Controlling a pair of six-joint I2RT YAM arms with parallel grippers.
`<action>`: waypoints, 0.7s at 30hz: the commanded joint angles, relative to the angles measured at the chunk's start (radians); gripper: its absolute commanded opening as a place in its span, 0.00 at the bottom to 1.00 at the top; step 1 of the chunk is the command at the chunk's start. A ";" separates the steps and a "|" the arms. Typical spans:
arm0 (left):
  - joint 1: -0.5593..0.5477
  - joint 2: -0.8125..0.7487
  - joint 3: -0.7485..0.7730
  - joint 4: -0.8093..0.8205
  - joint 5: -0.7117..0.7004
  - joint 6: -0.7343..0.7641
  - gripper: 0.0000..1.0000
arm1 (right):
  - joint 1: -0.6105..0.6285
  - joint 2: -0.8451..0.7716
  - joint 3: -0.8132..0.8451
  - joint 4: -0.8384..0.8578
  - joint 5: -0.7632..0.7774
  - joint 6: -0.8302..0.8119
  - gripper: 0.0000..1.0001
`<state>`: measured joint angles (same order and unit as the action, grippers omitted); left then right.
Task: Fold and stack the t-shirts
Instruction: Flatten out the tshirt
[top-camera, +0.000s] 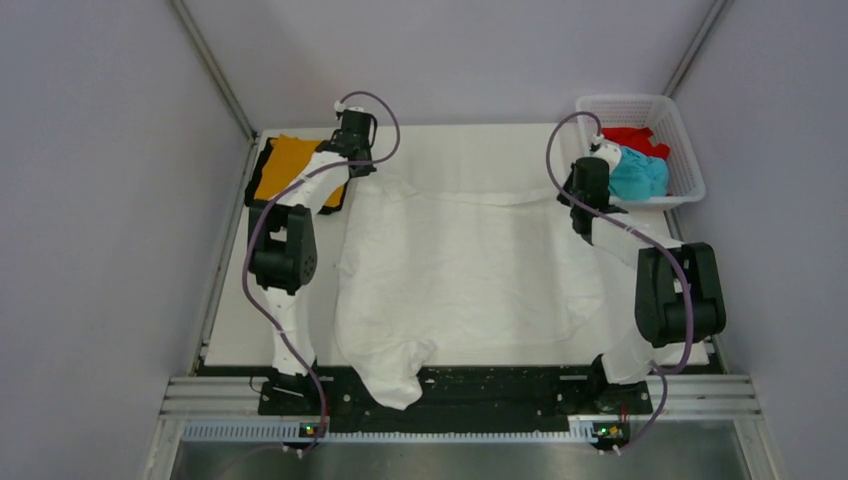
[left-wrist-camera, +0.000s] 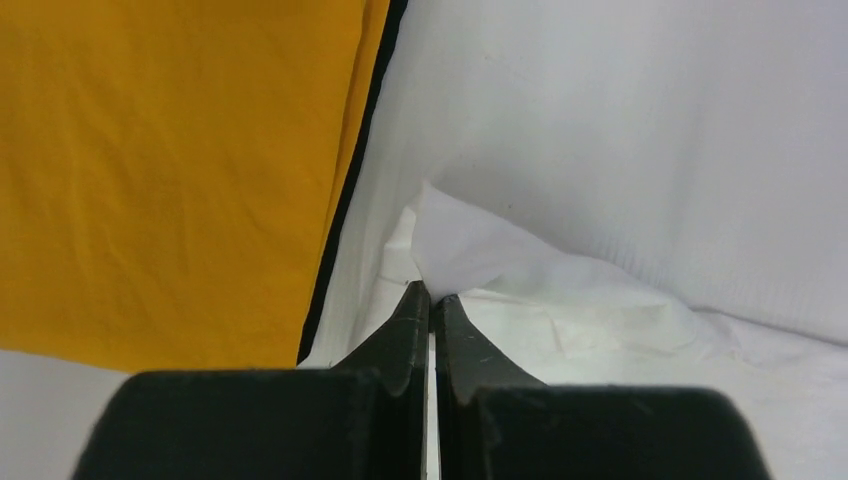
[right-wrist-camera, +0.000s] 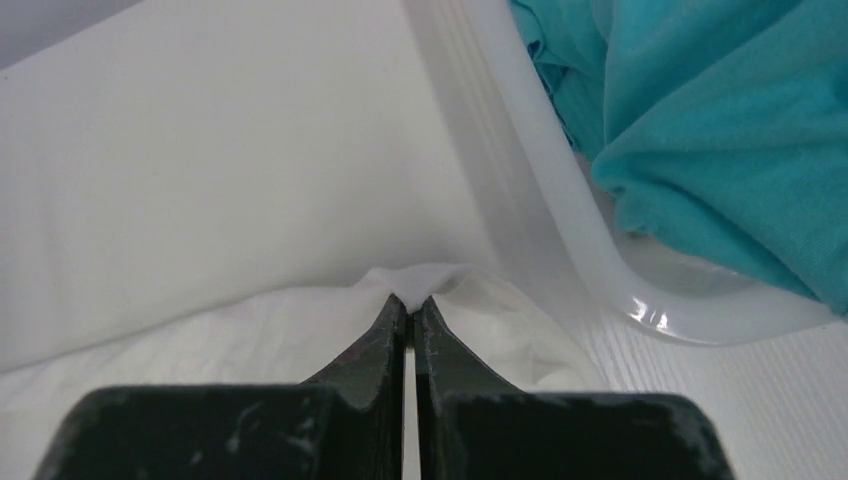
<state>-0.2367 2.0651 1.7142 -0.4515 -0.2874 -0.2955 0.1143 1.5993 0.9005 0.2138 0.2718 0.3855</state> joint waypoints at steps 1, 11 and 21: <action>0.009 0.046 0.131 0.008 0.011 -0.023 0.00 | -0.010 0.053 0.113 -0.016 0.068 -0.032 0.00; 0.071 0.368 0.609 -0.116 0.035 -0.120 0.42 | -0.049 0.328 0.501 -0.264 0.202 0.052 0.15; 0.066 0.189 0.393 -0.012 0.235 -0.117 0.99 | -0.041 0.225 0.436 -0.223 -0.063 -0.009 0.95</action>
<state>-0.1539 2.4088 2.1944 -0.5274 -0.1532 -0.4103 0.0750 1.9320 1.3785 -0.0273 0.3191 0.4038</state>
